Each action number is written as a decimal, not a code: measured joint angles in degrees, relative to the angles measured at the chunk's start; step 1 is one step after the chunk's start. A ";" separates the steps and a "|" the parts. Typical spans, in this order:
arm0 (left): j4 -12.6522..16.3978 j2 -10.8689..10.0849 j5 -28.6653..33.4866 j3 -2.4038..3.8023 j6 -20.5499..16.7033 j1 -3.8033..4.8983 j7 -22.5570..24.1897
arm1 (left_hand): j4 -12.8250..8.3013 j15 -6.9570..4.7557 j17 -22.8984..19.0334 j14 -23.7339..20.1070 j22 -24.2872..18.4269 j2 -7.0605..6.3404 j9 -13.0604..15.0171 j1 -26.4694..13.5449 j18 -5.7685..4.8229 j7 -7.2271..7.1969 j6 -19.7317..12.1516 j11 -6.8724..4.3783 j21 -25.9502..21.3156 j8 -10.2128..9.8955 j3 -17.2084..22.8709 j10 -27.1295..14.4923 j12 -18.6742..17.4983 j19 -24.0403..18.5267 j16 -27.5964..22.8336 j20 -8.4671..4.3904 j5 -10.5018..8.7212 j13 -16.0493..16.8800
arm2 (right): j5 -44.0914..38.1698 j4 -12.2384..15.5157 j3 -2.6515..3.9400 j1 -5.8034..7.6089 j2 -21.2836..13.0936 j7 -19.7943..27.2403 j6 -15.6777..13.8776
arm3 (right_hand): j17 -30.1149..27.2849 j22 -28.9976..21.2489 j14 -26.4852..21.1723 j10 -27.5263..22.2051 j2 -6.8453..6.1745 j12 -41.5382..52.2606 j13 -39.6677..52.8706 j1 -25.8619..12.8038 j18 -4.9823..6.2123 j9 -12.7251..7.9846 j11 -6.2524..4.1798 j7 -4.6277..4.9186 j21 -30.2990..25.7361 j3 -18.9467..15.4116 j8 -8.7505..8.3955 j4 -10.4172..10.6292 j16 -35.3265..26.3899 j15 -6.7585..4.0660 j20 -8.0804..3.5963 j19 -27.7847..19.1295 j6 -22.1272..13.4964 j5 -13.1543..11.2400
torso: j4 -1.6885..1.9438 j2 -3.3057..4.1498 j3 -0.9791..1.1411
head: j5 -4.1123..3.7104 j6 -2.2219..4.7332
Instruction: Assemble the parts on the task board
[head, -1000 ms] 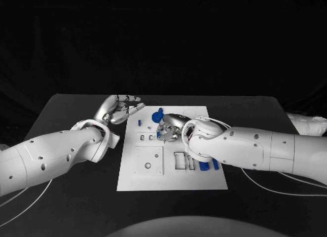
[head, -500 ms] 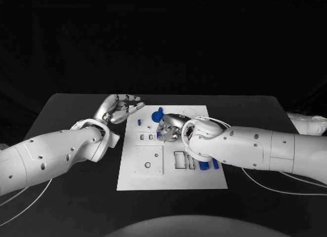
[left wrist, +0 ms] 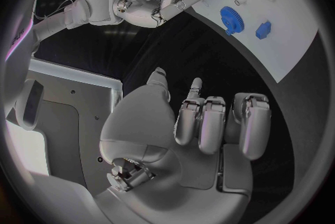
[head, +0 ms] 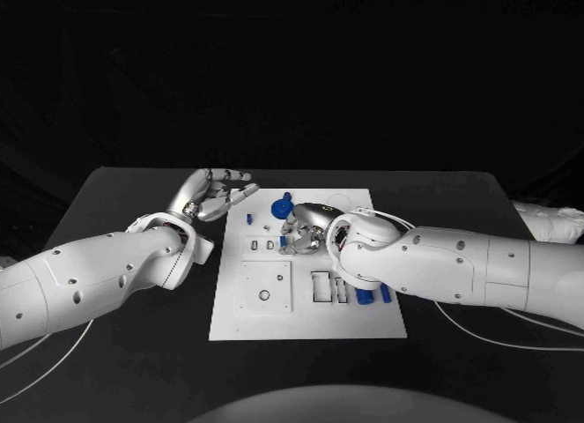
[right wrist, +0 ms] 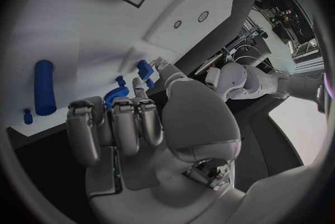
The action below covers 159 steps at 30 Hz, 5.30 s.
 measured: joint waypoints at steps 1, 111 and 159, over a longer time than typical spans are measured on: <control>0.00 0.00 0.00 0.00 0.00 0.00 0.00 | 0.03 0.00 0.00 0.00 0.00 0.00 0.00 0.00 0.00 0.00 0.00 0.00 0.00 0.00 -0.03 0.00 0.00 0.00 0.00 0.00 0.00 0.00 | 0.00 0.12 0.00 -0.01 -0.20 0.12 -0.38 | 0.00 0.00 0.00 0.04 -0.06 0.00 0.00 -0.04 0.00 0.00 0.04 0.00 0.00 -0.20 0.00 0.21 0.00 0.00 0.08 0.08 0.00 -0.33 | 0.00 0.01 0.01 | 0.06 0.01; -1.52 14.87 -29.10 -0.18 37.86 8.67 -64.88 | 0.41 -7.47 0.00 0.10 0.00 -8.45 41.45 -14.79 0.01 -8.07 5.86 -7.87 0.00 23.76 3.13 -0.11 0.00 0.00 0.00 -5.74 22.38 0.01 | 45.48 17.23 -1.71 7.43 -28.64 7.31 -2.33 | 0.00 -0.01 0.01 0.20 6.72 0.00 0.01 -8.31 0.00 0.75 1.01 1.09 0.00 -5.83 1.61 11.20 0.00 0.82 0.90 0.08 -1.49 11.15 | -0.48 -0.70 0.74 | 3.09 -2.09; -4.35 16.54 -25.23 -0.18 41.18 7.78 -66.28 | 0.25 -7.47 -0.01 0.10 0.00 -6.86 43.86 -12.29 0.01 -8.08 6.04 -7.87 0.00 21.30 6.10 -0.11 0.00 -0.21 0.00 -5.94 29.02 0.01 | 45.26 16.83 -1.77 7.23 -28.07 6.66 -1.91 | 0.02 0.02 0.01 0.20 6.72 0.00 0.04 -8.31 0.00 0.75 1.01 1.09 0.00 -6.15 1.61 11.20 0.00 0.82 0.90 0.08 -1.49 11.15 | -0.46 -0.72 0.75 | 2.48 -2.52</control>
